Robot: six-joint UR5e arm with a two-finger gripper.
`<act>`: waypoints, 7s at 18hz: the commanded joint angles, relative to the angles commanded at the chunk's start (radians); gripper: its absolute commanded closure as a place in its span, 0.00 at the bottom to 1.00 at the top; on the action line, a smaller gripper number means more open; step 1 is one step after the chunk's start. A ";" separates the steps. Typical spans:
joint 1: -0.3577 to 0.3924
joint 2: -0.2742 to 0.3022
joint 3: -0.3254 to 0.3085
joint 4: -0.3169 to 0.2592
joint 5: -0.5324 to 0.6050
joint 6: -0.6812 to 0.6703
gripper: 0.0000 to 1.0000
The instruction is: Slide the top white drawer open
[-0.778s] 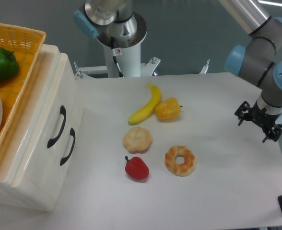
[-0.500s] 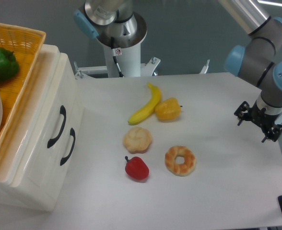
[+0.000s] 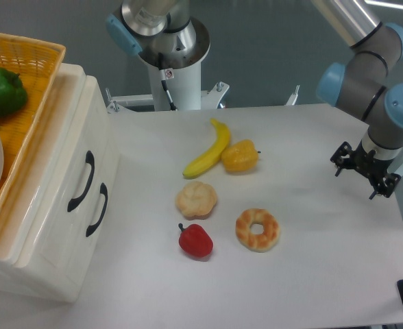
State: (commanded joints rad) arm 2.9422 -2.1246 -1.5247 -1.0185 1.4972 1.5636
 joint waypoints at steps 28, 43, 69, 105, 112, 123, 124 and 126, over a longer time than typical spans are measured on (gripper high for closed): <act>-0.339 0.258 -0.026 -0.305 -0.139 -0.755 0.00; -0.512 0.261 -0.022 -0.385 -0.347 -1.052 0.00; -0.635 0.267 -0.015 -0.387 -0.440 -1.125 0.00; -0.690 0.258 -0.054 -0.376 -0.361 -1.154 0.00; -0.690 0.268 -0.045 -0.373 -0.344 -1.154 0.00; -0.687 0.270 -0.038 -0.371 -0.342 -1.152 0.00; -0.687 0.270 -0.040 -0.370 -0.342 -1.152 0.00; -0.687 0.270 -0.040 -0.368 -0.342 -1.152 0.00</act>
State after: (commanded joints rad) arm 2.2550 -1.8546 -1.5647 -1.3867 1.1551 0.4111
